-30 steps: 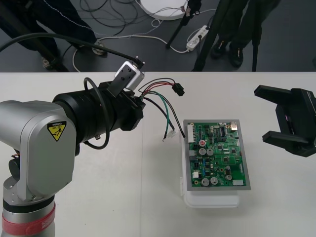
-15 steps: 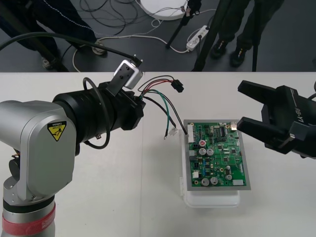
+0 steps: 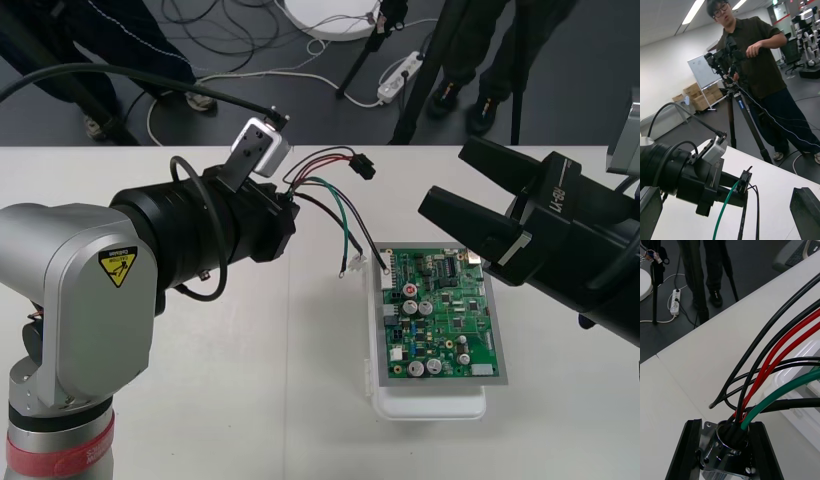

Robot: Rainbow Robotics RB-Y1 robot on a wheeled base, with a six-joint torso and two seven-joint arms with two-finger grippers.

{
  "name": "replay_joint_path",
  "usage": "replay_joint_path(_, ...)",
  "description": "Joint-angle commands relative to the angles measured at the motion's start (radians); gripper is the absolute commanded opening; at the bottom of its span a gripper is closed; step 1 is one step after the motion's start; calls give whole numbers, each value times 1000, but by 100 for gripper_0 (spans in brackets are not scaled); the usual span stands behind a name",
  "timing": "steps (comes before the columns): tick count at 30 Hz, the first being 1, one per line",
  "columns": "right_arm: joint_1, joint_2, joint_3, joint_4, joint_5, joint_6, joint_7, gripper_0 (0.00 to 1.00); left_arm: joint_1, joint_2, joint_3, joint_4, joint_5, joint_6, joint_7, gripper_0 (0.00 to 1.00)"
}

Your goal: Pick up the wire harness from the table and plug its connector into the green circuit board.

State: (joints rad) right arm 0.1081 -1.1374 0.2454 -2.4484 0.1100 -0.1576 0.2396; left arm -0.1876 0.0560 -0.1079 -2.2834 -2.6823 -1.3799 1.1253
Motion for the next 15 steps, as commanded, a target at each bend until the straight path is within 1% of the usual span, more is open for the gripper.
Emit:
replay_joint_path(1,13,36,5,-101,-12,116,-49,100,-35,-25,-26,-33,22,73,70,0)
replay_joint_path(8,4,57,58,-130,23,219,-39,100,-33,-25,-26,-33,29,73,76,0)
replay_joint_path(15,-88,93,183,-127,88,339,-39,100,-32,-25,-26,-33,27,73,76,0)
